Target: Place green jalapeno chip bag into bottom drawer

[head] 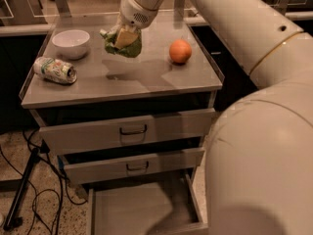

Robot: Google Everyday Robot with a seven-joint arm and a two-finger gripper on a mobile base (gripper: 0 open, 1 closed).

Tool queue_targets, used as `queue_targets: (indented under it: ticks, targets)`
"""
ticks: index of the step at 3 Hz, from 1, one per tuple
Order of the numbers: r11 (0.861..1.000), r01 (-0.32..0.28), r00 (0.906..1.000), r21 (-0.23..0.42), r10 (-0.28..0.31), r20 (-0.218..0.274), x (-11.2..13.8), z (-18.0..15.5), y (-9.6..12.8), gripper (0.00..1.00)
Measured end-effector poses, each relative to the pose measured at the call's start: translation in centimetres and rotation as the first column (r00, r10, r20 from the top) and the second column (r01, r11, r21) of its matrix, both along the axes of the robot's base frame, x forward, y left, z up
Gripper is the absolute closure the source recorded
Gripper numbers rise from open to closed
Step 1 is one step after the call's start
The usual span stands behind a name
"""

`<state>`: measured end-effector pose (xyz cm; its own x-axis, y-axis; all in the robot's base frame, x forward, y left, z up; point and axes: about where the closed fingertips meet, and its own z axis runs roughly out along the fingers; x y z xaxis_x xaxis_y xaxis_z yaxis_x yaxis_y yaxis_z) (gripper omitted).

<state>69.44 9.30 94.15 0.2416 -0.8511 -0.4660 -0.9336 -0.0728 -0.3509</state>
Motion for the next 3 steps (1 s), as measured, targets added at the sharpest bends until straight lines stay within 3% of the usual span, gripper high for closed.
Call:
queue_targets:
  ticks: [1,2,3]
  targets:
    - [1.000,-0.001,0.9994,0.010,0.001,-0.035,-4.5,-1.2,0.5,1.00]
    - [1.000,-0.001,0.9994,0.010,0.001,-0.035,-4.5,-1.2,0.5,1.00]
    - [1.000,0.017,0.9990,0.024,-0.016,-0.041,-6.5,-0.6,0.1,1.00]
